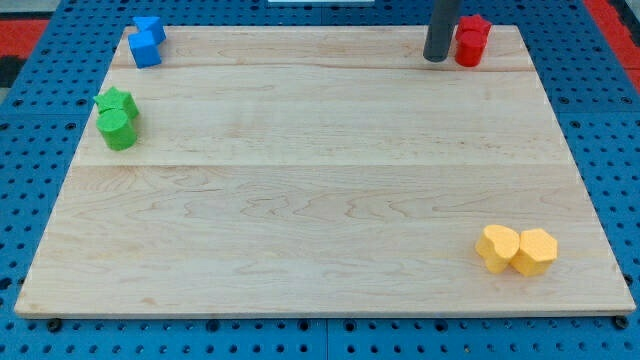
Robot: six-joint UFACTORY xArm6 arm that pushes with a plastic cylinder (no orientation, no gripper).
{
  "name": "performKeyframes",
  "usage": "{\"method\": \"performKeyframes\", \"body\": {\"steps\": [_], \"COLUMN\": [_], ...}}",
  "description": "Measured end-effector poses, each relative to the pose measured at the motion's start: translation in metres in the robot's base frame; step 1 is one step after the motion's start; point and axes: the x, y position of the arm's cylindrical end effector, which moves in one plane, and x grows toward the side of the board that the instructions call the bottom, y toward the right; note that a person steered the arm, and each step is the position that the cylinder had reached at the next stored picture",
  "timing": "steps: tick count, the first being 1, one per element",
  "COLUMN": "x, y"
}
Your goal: Push the yellow hexagon to the left side of the red star
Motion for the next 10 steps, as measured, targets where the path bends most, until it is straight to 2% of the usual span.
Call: {"method": "performKeyframes", "body": {"steps": [5,6,8,10], "x": [0.004,0.041,0.131,0.275], "y": [0.011,0.027,0.113,0.157]}}
